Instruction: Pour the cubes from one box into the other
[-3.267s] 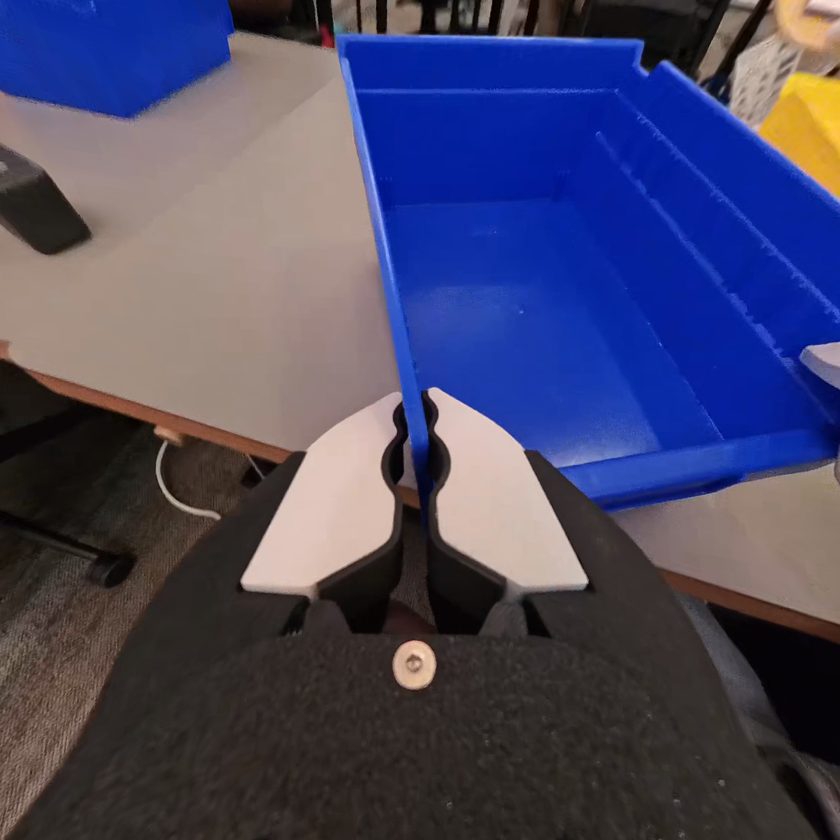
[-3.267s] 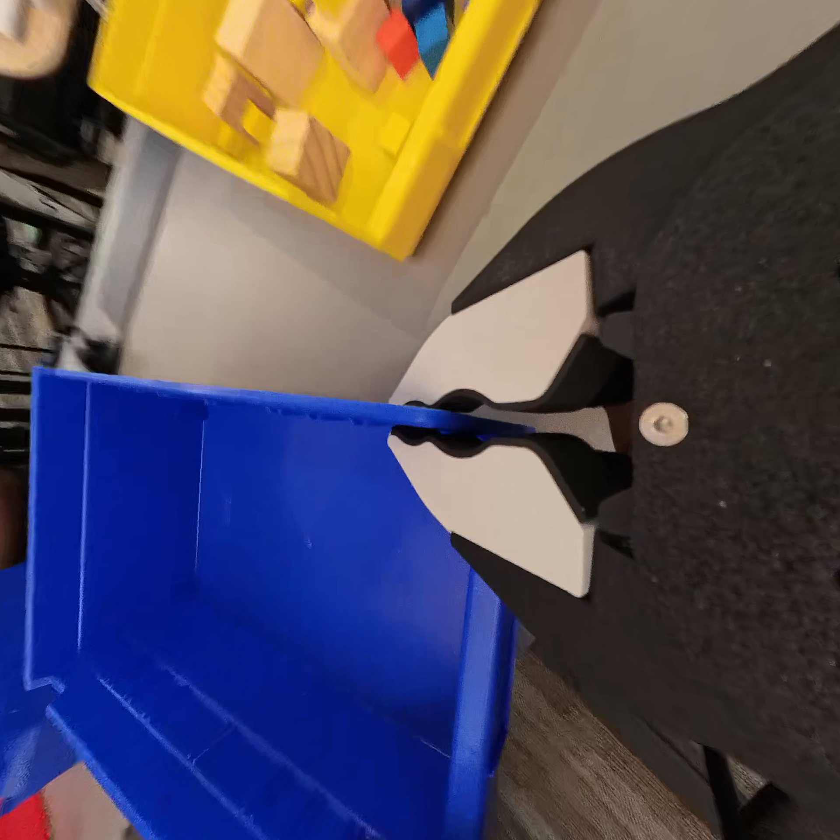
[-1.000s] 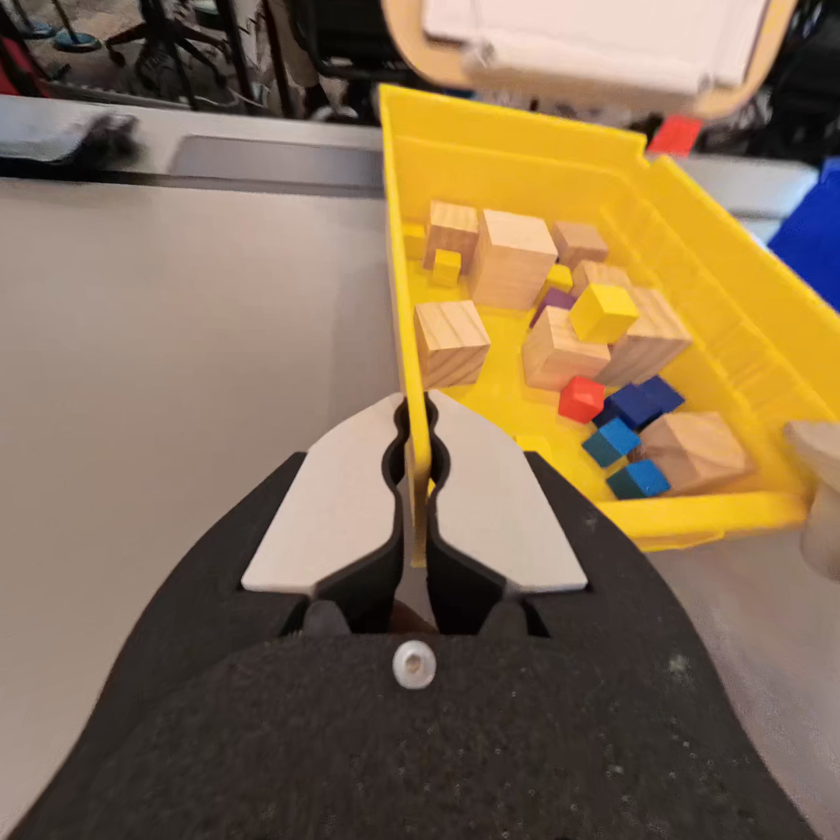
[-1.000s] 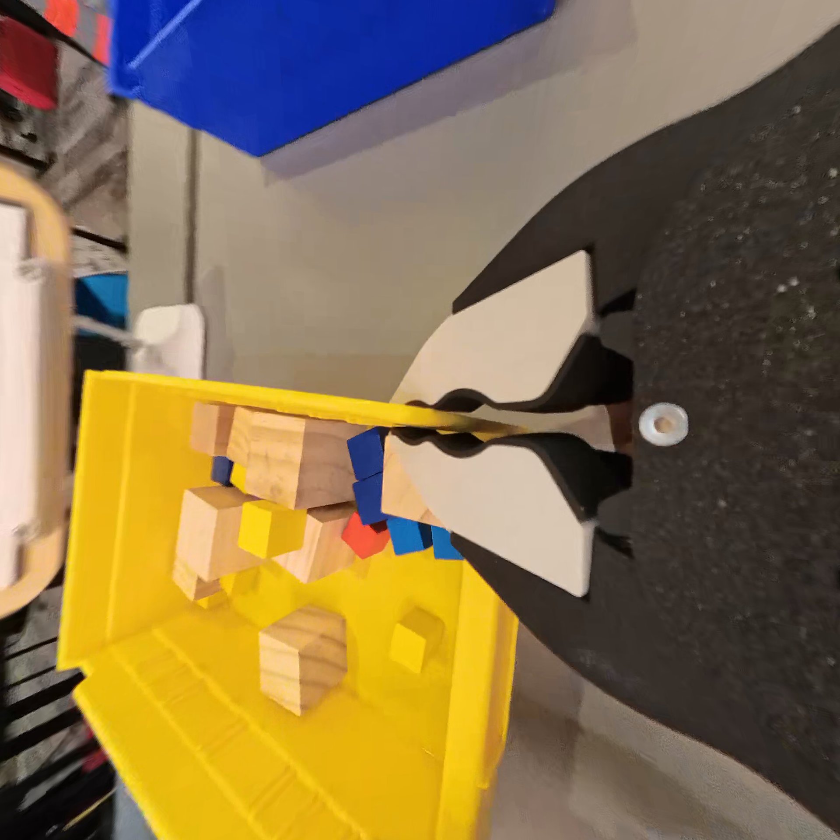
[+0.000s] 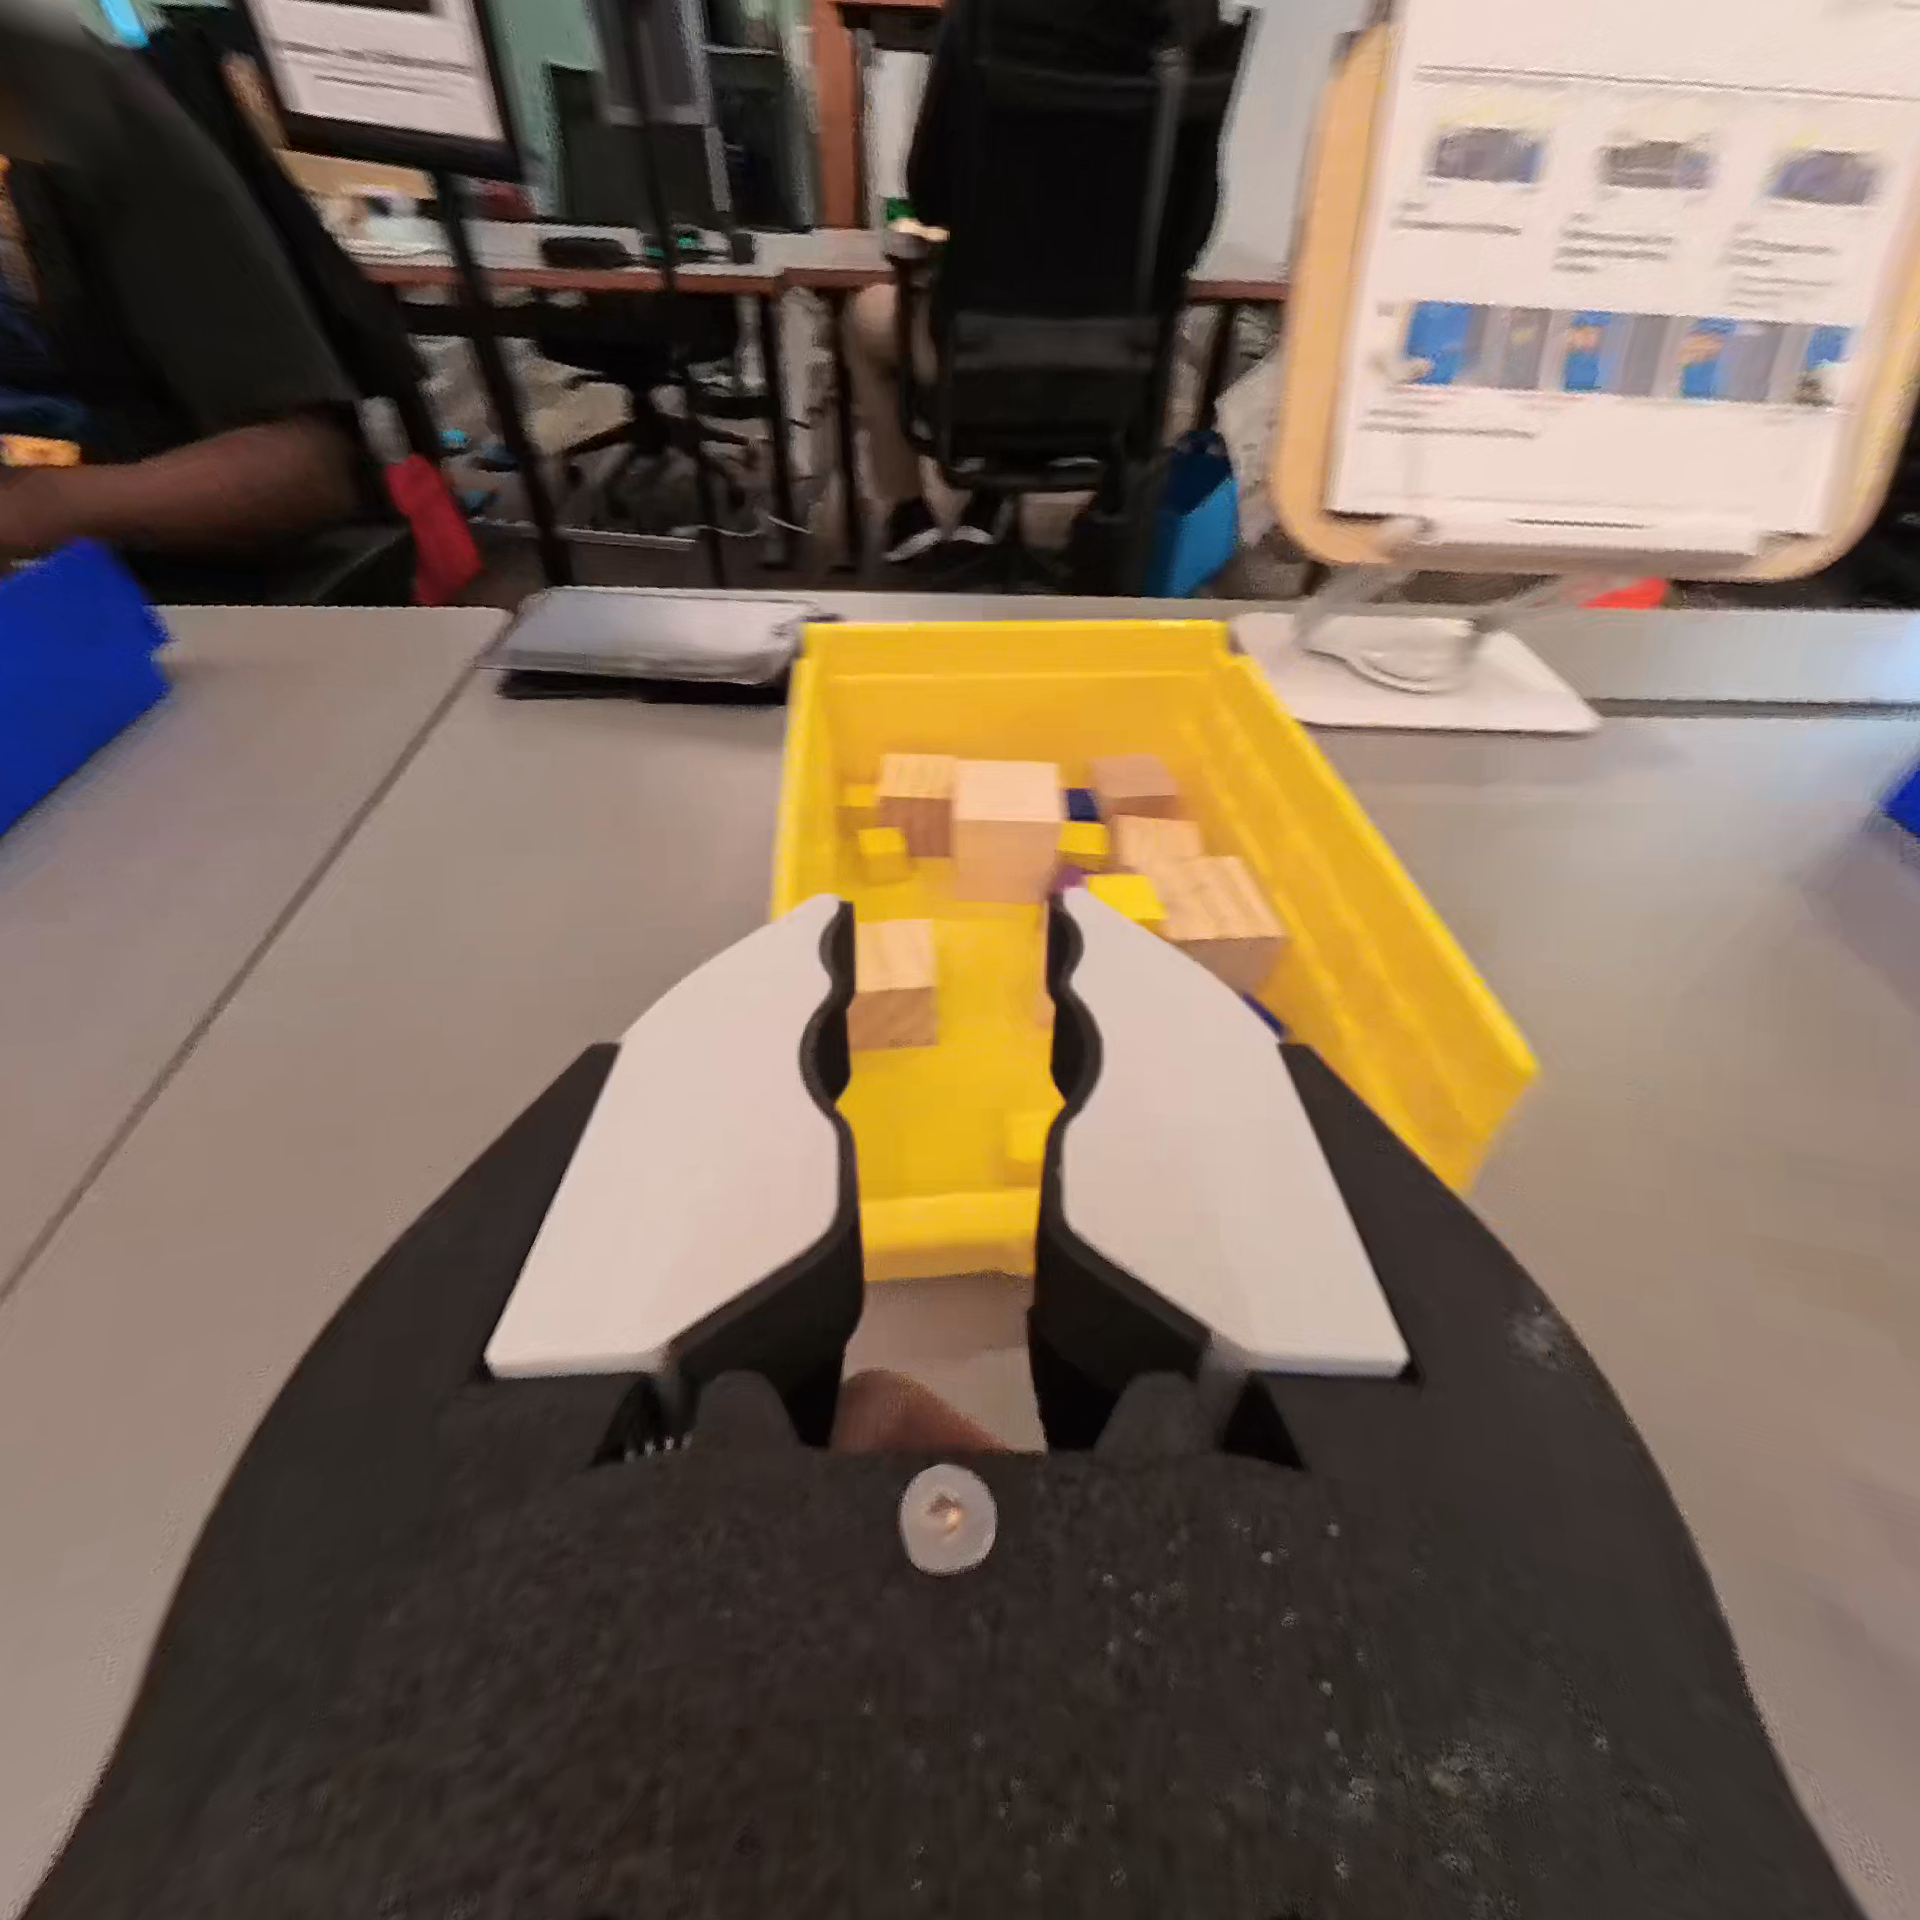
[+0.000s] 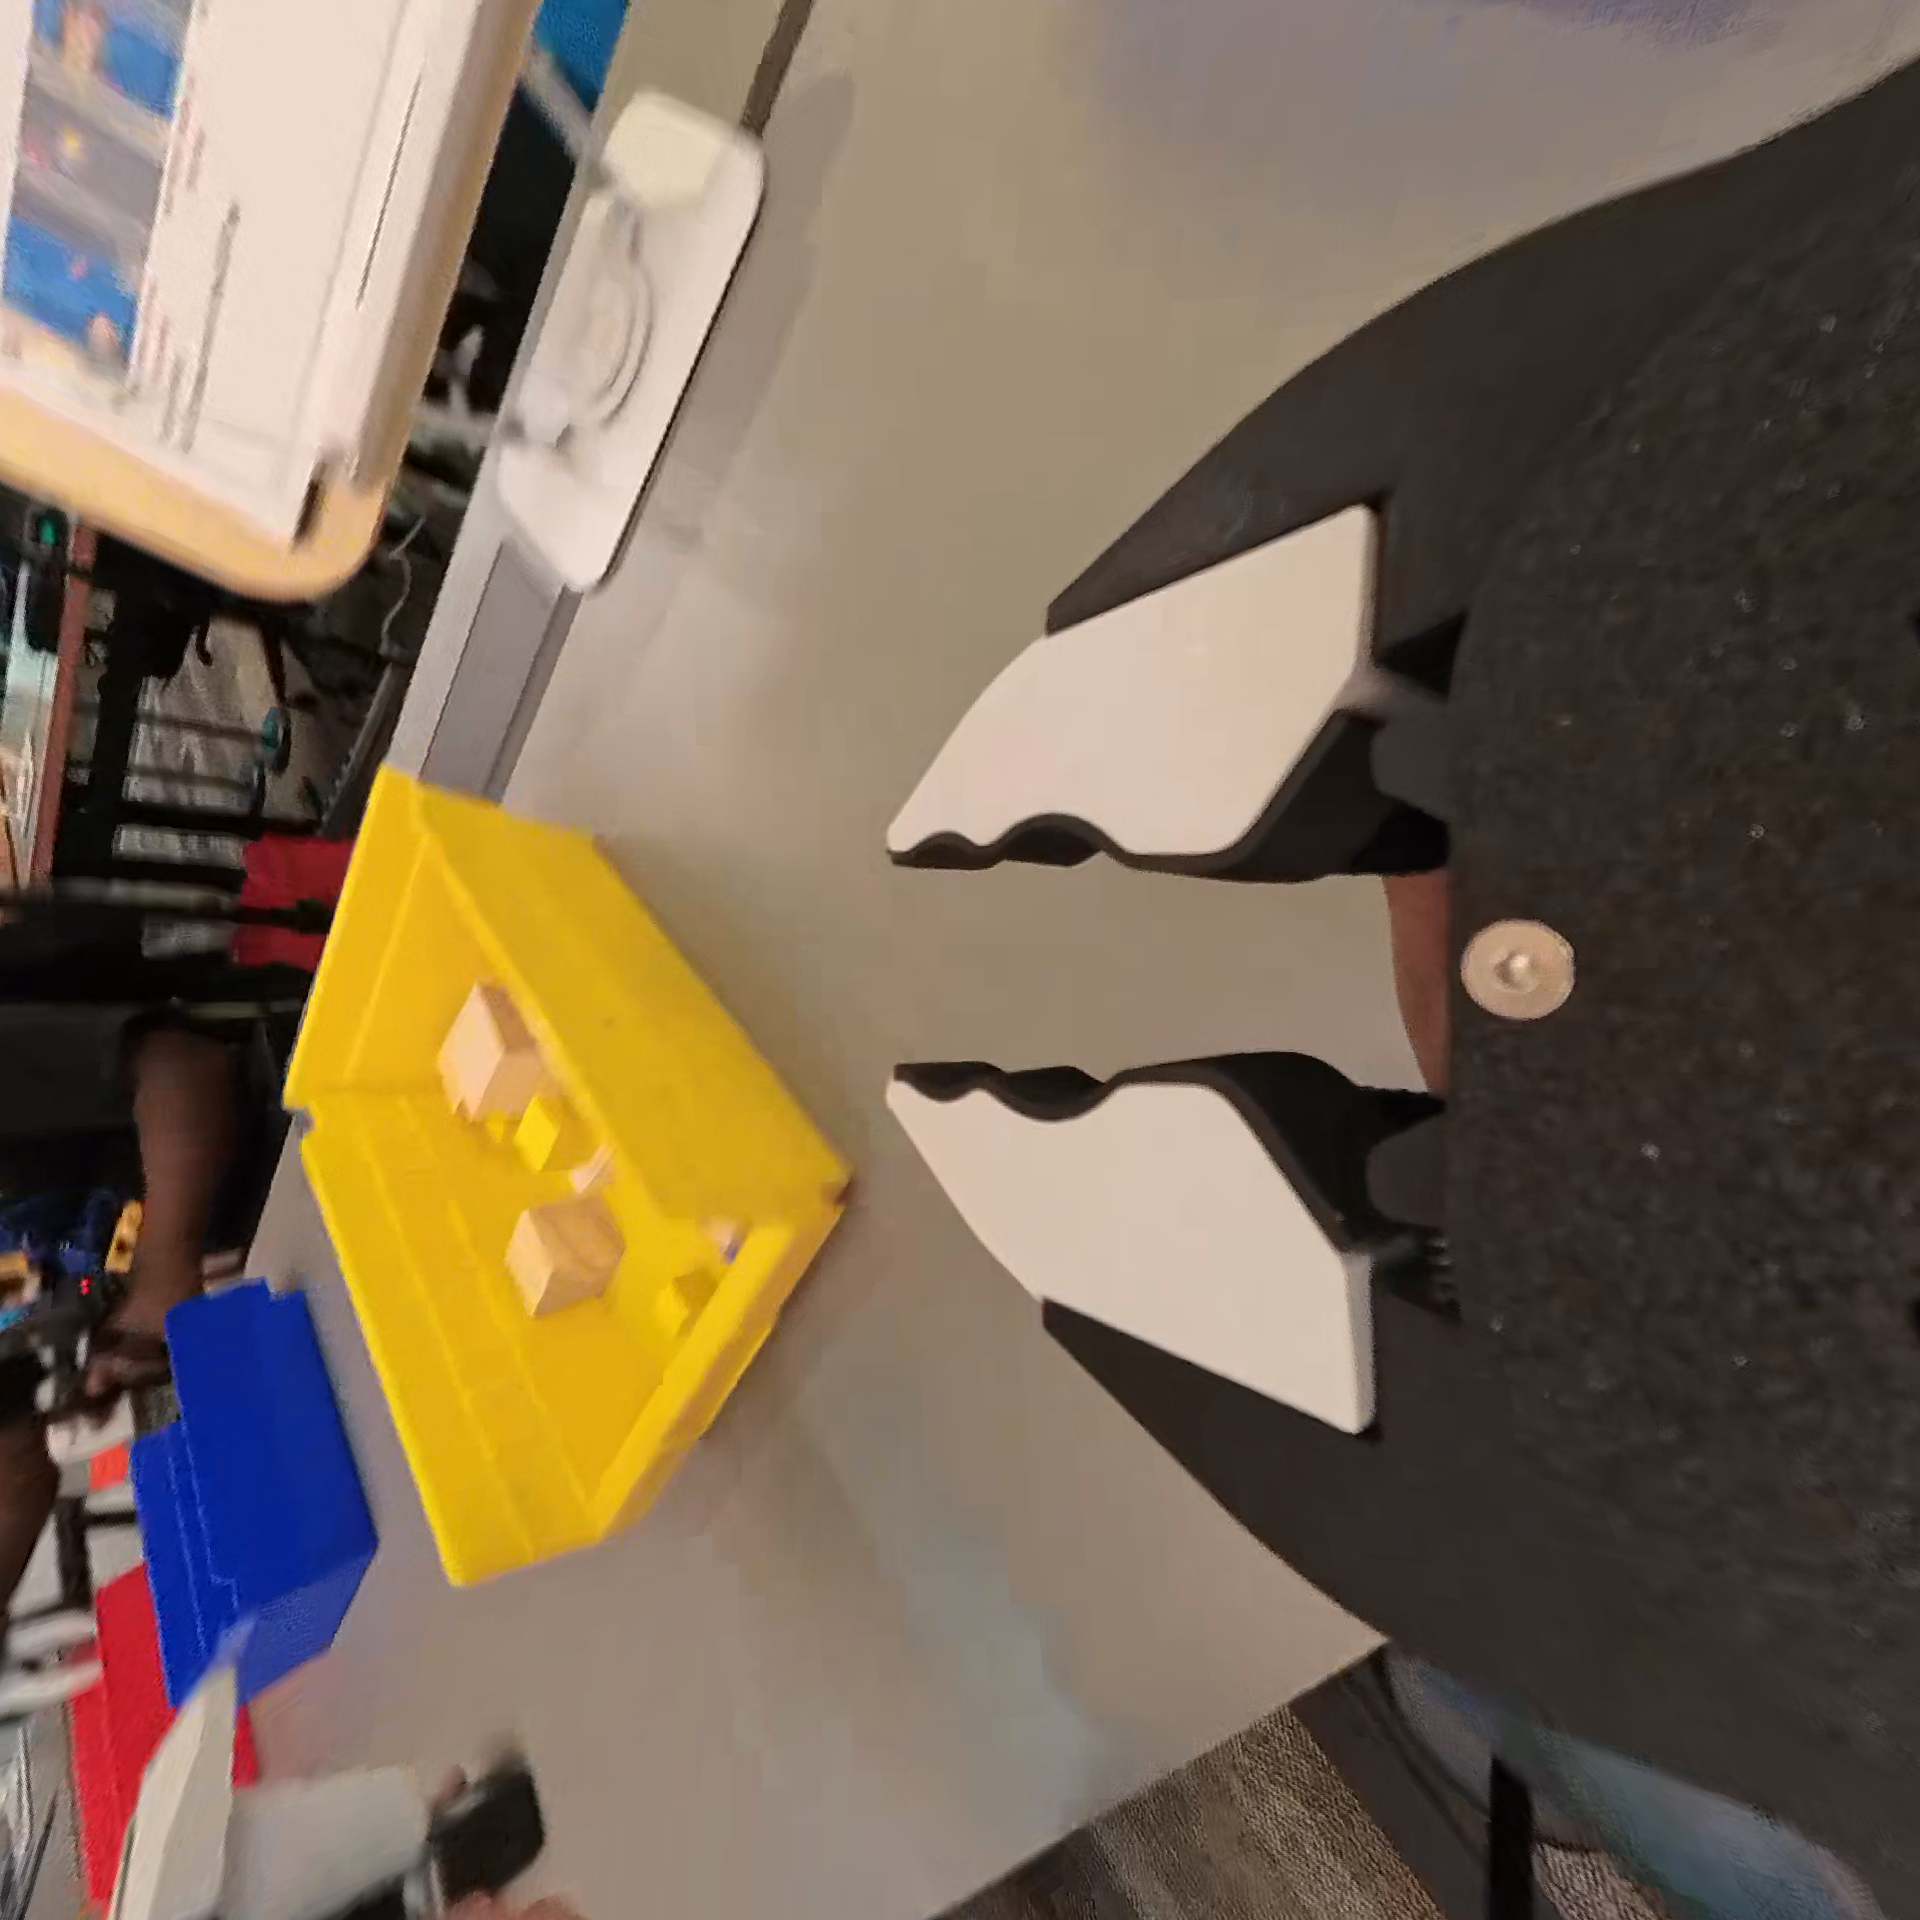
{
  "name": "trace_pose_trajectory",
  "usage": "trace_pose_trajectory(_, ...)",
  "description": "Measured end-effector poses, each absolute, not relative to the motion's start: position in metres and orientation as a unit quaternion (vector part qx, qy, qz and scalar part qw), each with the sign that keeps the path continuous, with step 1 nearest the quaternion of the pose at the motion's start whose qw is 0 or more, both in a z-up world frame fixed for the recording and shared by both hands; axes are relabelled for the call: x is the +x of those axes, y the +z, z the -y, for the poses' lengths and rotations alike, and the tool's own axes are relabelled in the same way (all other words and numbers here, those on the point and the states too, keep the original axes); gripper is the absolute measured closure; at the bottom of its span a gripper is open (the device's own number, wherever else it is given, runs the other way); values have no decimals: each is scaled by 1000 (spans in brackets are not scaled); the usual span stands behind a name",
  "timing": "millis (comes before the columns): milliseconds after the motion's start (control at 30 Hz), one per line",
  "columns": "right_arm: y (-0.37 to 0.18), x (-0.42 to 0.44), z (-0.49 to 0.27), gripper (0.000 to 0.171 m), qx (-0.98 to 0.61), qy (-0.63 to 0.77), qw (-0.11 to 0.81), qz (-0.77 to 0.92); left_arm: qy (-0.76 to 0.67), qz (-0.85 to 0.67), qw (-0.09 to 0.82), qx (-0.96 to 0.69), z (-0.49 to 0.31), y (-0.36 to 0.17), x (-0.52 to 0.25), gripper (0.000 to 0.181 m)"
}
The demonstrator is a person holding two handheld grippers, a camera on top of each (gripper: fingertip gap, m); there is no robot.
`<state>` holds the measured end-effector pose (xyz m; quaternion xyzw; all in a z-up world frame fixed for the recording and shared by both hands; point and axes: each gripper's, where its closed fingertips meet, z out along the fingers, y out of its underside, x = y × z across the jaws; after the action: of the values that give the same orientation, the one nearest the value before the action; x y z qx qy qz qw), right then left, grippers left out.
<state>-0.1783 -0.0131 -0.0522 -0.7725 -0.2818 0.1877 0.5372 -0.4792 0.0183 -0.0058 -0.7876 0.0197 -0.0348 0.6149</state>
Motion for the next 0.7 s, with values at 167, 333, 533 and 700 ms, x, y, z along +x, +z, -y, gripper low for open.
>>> trace_pose_trajectory(167, -67, 3, 16, 135, -798, 98, 571, 165, -123, -61, 583, -801, 7, -39, -401, 141)
trace_pose_trajectory(333, -89, 128, 39, 137, -796, 30, 598, 89, -138, -29, 560, -816, 30, -98, -366, 145)
trace_pose_trajectory(533, -95, 153, 28, 137, -797, 122, 591, -8, -97, -41, 580, -808, 28, -97, -360, 147)
trace_pose_trajectory(700, -100, 151, 28, 141, -799, 136, 585, -24, -84, -41, 582, -808, 25, -99, -366, 147)
